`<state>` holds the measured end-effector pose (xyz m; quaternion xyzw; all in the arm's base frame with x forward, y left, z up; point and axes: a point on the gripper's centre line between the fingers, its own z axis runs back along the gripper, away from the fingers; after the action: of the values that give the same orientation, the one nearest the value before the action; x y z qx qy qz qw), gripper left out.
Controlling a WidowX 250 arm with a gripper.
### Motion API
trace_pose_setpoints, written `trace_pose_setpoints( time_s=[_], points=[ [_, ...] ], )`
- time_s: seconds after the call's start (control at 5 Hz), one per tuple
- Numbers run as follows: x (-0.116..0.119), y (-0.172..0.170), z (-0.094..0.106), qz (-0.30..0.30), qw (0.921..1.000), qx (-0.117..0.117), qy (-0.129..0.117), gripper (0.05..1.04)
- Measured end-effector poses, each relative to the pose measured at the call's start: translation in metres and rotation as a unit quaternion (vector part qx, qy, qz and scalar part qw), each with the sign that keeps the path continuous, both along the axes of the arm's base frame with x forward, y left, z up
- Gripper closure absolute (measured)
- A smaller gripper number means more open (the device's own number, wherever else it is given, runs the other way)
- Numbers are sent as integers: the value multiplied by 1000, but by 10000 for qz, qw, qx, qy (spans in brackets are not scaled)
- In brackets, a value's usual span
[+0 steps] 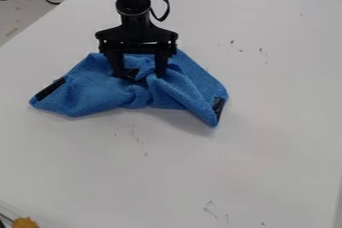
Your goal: Unfold cloth from top left to bottom right
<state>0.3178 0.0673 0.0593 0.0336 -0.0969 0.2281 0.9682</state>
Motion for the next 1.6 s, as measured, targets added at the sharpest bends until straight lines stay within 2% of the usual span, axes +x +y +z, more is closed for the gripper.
trace_pose_setpoints(
  time_s=[0.4, 0.8, 1.0, 1.2, 1.4, 1.6],
  points=[
    [7, 3, -21, -57, 9997, -181, 126, 84],
    [15, 12, -32, -15, 9996, -232, 182, 84],
    [16, 14, -30, 16, 9995, -191, 259, 84],
    [11, 16, -26, 159, 9989, -33, 431, 84],
    [17, 13, -15, 92, 9992, 100, 388, 84],
    [30, 14, -8, -22, 9997, 107, 225, 84]
  ],
)
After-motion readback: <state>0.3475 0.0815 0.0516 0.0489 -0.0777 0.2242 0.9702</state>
